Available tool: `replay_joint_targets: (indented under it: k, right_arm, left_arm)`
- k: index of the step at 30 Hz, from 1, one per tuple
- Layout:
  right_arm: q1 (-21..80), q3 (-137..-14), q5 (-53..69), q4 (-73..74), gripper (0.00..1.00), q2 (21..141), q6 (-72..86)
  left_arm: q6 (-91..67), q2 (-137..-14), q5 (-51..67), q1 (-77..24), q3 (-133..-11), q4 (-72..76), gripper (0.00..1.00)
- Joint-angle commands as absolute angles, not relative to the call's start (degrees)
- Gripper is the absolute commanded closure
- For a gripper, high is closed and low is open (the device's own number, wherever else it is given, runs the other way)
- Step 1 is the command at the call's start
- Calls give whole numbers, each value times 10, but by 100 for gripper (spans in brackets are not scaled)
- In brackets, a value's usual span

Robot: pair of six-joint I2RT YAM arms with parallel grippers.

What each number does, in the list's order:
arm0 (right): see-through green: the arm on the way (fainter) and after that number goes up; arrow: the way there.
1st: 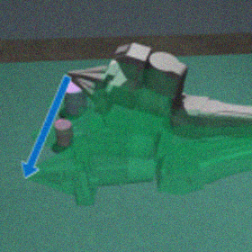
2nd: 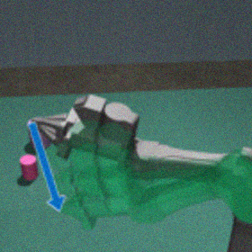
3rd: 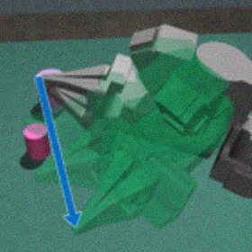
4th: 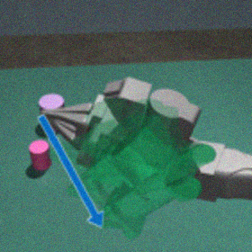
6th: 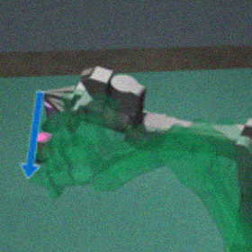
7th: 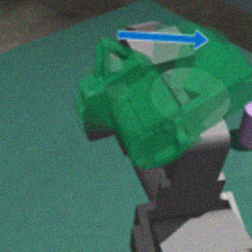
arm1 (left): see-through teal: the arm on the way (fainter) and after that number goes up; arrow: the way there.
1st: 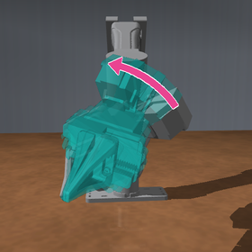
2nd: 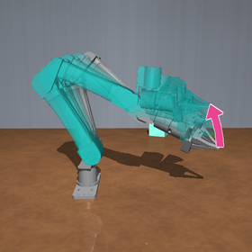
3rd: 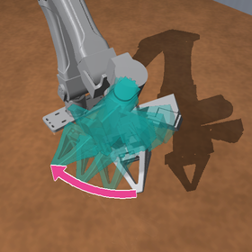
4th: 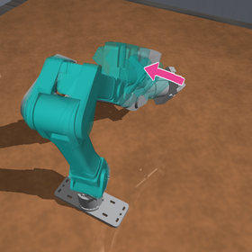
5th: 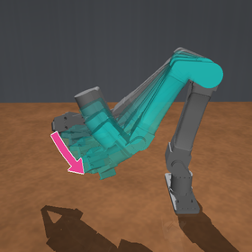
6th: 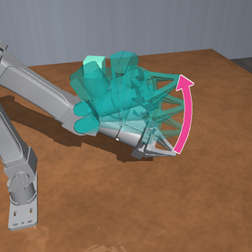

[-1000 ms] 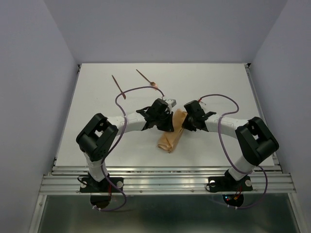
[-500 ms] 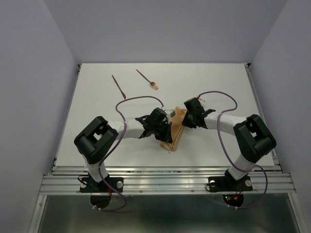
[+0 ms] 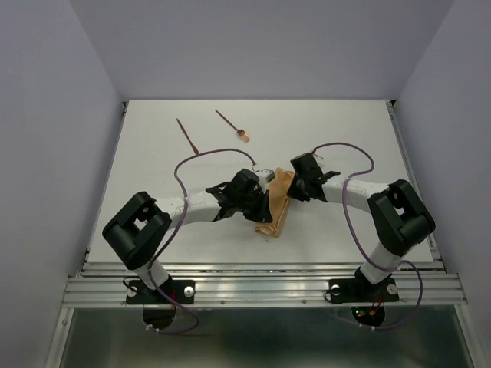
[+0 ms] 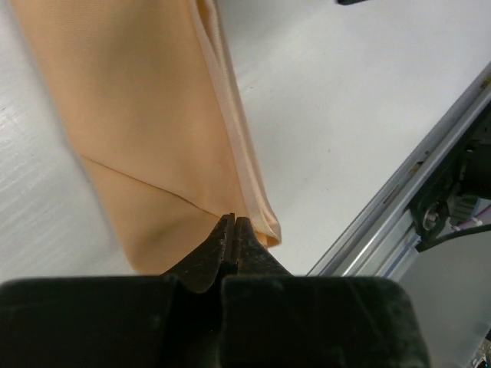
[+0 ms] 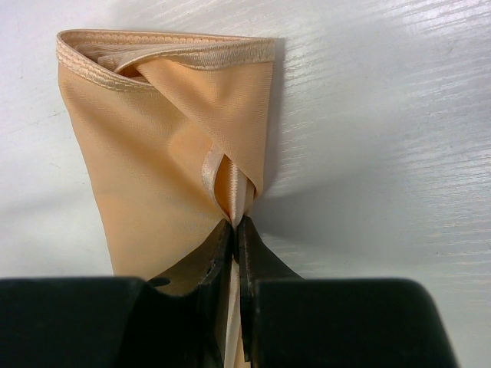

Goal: Fold the napkin into a case and place the utensils inside

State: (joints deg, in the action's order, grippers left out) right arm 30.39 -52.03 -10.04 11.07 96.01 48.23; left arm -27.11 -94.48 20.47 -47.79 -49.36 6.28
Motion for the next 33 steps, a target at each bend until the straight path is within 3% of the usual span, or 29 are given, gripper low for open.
replay_joint_targets:
  k: [1, 15, 19, 22, 25, 33]
  right_arm:
    - [301, -537, -99, 105, 89, 960, 479]
    - [301, -540, -90, 105, 88, 955, 481]
    - [301, -536, -77, 107, 72, 942, 482]
    - [301, -522, -66, 107, 44, 911, 485]
    - [301, -492, -41, 98, 32, 874, 490]
    - [321, -394, 24, 57, 34, 805, 530]
  left_arm:
    - [-270, -892, 200, -487, -481, 40, 100]
    - [-280, -938, 191, -489, -417, 109, 100]
    - [-290, -954, 199, -490, -424, 126, 100]
    - [-293, -955, 200, -490, -426, 127, 100]
    - [-295, -949, 200, -490, -426, 127, 100]
    - [-308, -929, 192, -490, -443, 118, 100]
